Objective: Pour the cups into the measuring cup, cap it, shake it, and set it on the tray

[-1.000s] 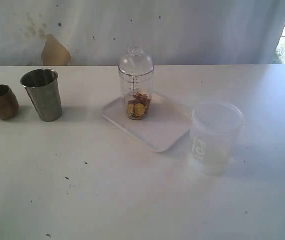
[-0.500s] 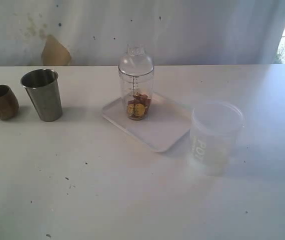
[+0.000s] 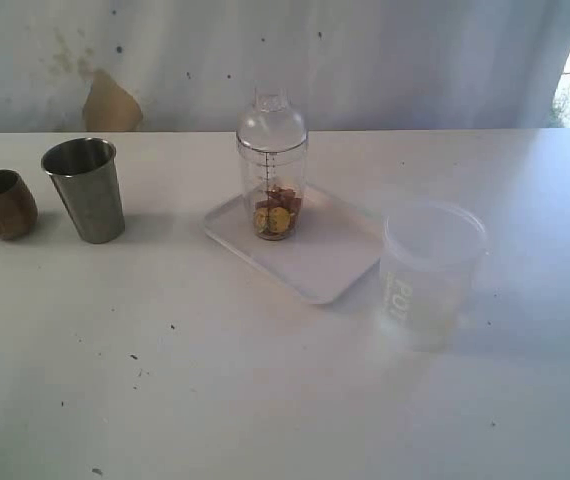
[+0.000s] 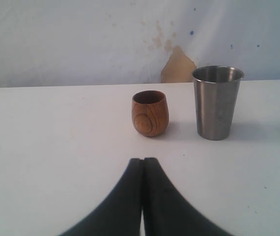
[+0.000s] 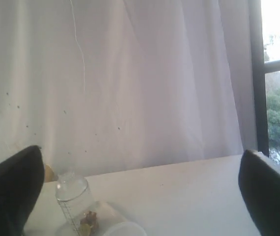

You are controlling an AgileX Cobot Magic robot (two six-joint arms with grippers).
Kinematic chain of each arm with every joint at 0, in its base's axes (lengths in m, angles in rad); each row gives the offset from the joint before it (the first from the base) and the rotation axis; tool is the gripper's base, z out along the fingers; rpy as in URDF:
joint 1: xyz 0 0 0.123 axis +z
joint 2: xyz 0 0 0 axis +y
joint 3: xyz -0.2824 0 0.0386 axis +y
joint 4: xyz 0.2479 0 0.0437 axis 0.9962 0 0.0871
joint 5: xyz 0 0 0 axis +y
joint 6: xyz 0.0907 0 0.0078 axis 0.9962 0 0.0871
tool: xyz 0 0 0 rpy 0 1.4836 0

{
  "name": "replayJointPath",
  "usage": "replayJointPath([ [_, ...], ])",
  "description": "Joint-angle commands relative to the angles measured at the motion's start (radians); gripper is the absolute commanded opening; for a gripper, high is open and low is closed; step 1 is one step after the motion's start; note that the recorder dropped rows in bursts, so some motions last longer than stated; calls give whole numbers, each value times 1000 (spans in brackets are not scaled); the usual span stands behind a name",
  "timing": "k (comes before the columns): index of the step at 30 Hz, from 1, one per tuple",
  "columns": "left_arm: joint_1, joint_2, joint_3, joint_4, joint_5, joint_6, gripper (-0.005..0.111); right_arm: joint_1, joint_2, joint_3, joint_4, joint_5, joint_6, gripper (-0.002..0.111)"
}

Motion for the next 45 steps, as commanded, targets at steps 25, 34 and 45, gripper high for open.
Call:
replayJointPath([
  [25,-2,-4,4,-7,-1,-3,0,-46,-305,170,20,110,-36,96],
  [34,-2,-4,4,-7,-1,-3,0,-128,-305,326,273,-266,-352,46],
  [45,-2,-4,4,-7,-1,-3,0,-338,-305,571,774,-511,-967,0],
])
